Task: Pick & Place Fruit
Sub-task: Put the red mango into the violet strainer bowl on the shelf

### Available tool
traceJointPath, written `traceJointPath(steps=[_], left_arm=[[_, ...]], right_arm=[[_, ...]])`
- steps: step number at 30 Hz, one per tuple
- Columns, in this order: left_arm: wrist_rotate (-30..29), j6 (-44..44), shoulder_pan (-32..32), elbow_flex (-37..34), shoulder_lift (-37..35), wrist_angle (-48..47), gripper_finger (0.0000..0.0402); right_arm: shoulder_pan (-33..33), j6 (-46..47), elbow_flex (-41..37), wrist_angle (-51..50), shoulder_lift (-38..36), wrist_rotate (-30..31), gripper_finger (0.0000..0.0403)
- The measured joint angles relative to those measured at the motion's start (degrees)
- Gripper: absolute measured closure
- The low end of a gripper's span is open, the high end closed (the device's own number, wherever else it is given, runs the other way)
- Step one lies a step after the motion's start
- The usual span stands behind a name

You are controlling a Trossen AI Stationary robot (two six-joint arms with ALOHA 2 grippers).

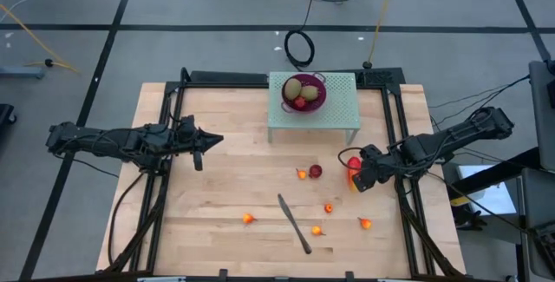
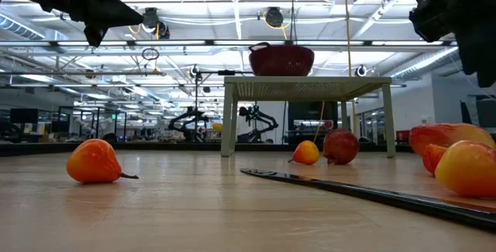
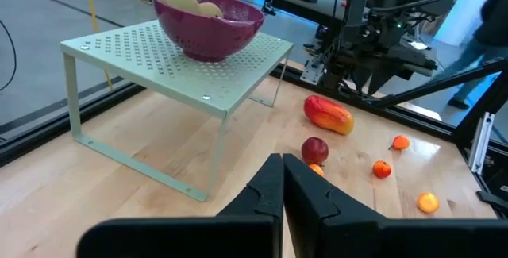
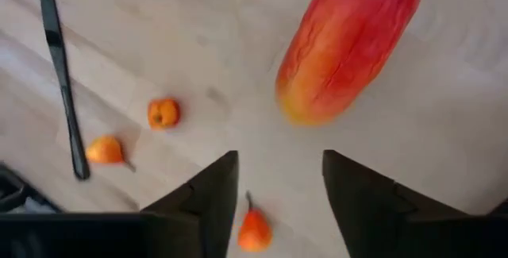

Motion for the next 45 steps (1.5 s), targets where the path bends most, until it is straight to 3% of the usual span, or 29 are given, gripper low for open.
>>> traceJointPath(steps=[4,11,35,45], left_arm=[[0.00,0.02,0.00,0.00,0.00,0.00,0.0383],[0.00,0.42,-0.01,0.00,0.00,-0.02,0.0381],[0.00,0.57,-0.02,0.00,0.02,-0.04,0.0380],[0.00,0.55,-0.01,0.00,0.00,-0.04,0.0380]], right_arm=[[-0.28,0.44,0.00,0.02,0.00,4.57,0.0180],[-1.49,0.52,-0.09,0.25,0.00,4.55,0.0143],[-2.34,-4.71,-0.11,6.43,0.00,4.14,0.0138],[-2.34,-5.18,-0.10,6.43,0.00,4.20,0.0087]])
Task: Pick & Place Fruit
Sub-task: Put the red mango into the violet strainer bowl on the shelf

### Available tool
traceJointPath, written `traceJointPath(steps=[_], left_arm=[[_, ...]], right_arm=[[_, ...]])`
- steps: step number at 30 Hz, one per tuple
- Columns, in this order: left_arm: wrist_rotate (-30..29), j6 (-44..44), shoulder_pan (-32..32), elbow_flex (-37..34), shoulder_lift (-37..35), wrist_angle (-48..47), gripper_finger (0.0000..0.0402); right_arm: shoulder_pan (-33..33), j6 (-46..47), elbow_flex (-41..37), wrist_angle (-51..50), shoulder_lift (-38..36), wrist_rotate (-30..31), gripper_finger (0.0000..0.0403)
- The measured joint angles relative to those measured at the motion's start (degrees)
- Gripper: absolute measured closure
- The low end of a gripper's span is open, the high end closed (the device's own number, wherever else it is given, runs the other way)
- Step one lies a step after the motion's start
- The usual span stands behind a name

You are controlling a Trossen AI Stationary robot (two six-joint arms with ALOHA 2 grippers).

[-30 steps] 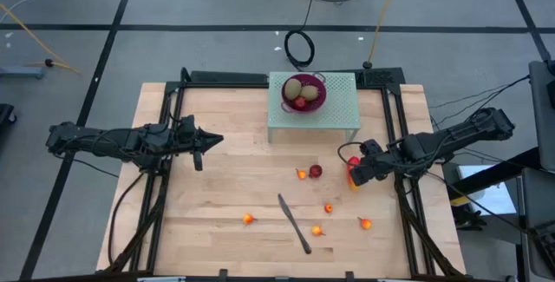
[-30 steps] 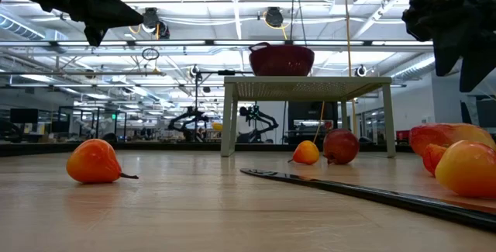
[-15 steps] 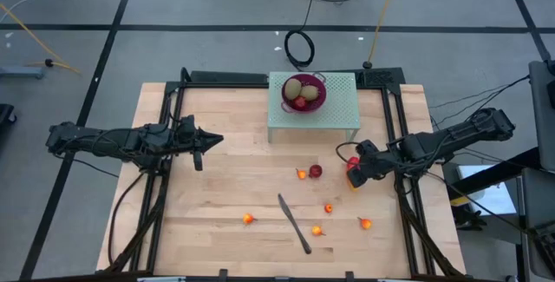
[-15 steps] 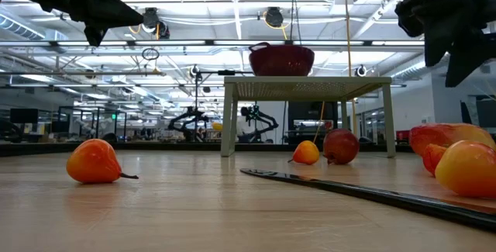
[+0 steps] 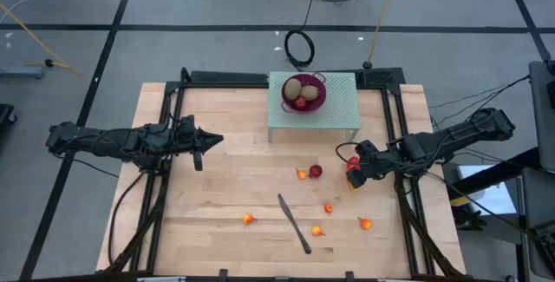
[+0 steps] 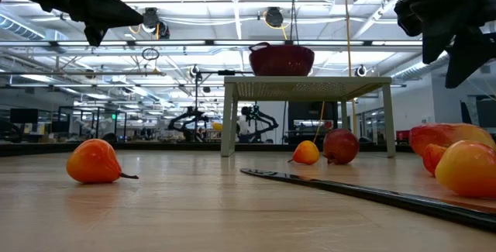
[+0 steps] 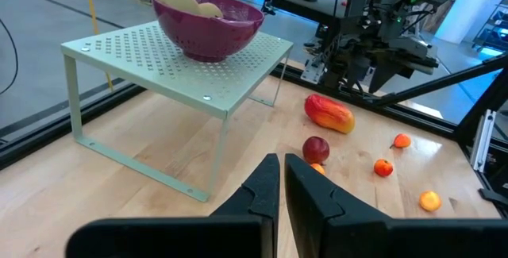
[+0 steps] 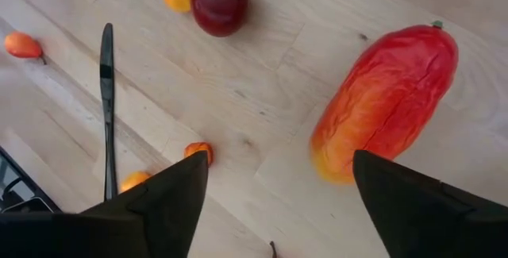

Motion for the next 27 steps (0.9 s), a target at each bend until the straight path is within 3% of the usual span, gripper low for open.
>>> traceJointPath(steps=[10,16,27], left_arm=[[0.00,-0.02,0.01,0.00,0.00,-0.01,0.0380],[-0.04,0.00,0.01,0.00,0.00,-0.02,0.0380],[-0.09,-0.15,-0.01,0.00,0.07,-0.04,0.0380]], right_arm=[[0.00,-0.01,0.00,-2.43,0.00,0.28,0.0029],[-0.26,-2.21,0.00,-0.69,0.01,0.42,0.0023],[-1.05,5.74,-5.91,3.46,0.04,0.00,0.0023]])
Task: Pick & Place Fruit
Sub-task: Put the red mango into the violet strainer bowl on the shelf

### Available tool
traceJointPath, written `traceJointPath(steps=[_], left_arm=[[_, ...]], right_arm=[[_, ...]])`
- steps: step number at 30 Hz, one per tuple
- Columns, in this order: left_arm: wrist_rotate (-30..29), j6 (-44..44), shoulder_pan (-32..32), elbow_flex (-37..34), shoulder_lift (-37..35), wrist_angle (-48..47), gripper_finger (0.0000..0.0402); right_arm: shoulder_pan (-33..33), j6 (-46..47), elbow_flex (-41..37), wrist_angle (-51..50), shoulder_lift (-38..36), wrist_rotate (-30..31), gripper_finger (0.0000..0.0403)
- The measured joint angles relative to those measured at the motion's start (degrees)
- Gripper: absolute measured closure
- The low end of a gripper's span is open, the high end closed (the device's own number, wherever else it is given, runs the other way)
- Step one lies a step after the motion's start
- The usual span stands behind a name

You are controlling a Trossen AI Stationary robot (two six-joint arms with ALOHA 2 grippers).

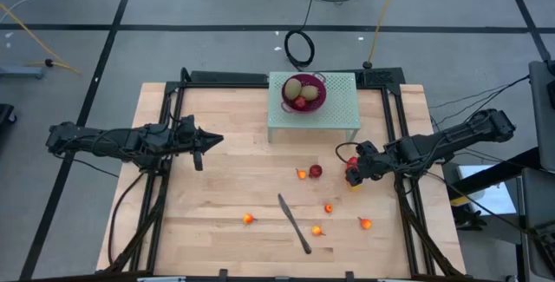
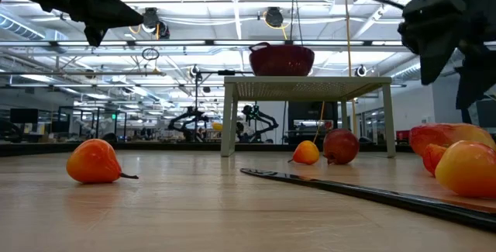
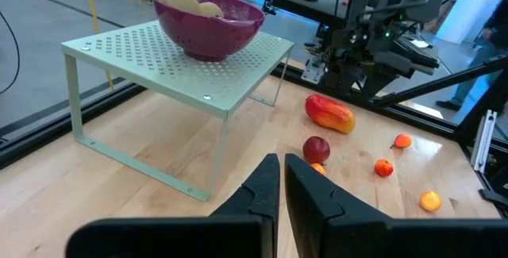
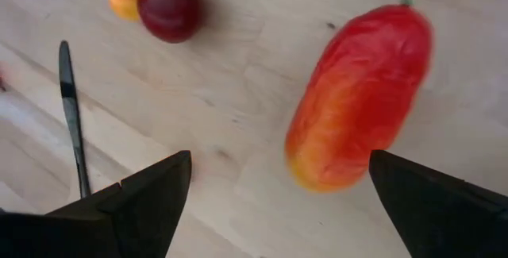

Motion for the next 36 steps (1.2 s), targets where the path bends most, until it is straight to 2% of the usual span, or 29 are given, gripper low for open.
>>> traceJointPath(steps=[16,28,36], left_arm=[[-1.08,0.10,0.00,0.00,0.00,0.04,0.0380],[-1.40,-0.02,0.00,0.00,0.00,0.13,0.0380],[-1.42,-0.07,0.00,0.00,0.00,0.12,0.0380]], right_arm=[[-0.63,3.79,-2.39,-1.83,1.90,1.72,0.0023],[-3.45,2.16,-8.05,3.64,5.92,3.32,0.0023],[-3.93,0.84,-12.71,12.99,5.95,3.04,0.0023]])
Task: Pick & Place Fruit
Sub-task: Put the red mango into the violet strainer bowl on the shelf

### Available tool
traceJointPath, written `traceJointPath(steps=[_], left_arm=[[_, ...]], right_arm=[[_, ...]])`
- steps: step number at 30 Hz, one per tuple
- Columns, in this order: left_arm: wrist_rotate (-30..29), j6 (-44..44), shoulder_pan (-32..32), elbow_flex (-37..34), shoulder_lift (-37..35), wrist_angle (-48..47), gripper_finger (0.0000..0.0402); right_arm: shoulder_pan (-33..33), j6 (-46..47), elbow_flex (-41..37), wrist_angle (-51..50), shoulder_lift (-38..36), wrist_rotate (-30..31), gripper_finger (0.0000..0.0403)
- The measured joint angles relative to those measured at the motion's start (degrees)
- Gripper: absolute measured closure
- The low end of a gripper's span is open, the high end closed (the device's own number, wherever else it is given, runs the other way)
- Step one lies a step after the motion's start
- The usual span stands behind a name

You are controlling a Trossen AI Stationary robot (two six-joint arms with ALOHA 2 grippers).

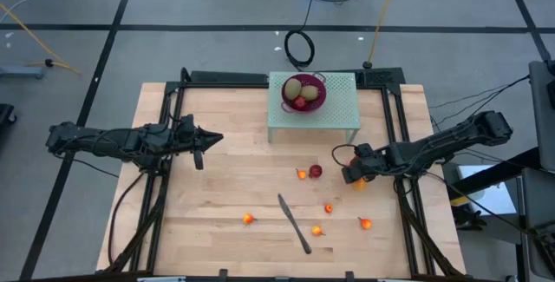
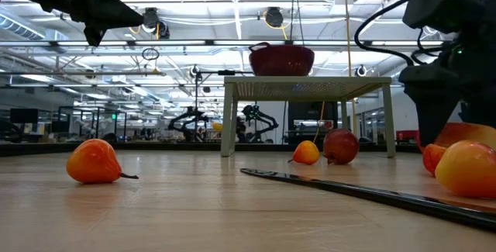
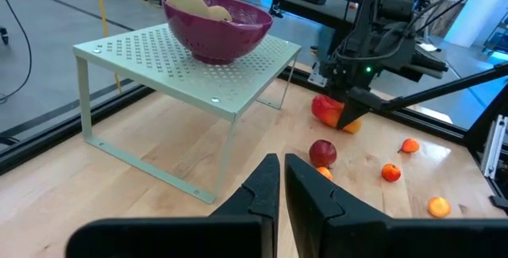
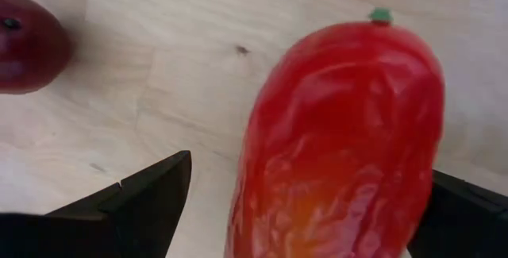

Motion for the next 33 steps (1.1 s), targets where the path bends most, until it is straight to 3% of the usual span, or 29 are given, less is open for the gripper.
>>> traceJointPath(steps=[33], left_arm=[[0.00,-0.05,0.00,0.01,0.00,-0.06,0.0380]], right_arm=[[0.02,-2.59,-1.78,3.11,-0.04,-0.02,0.0024]])
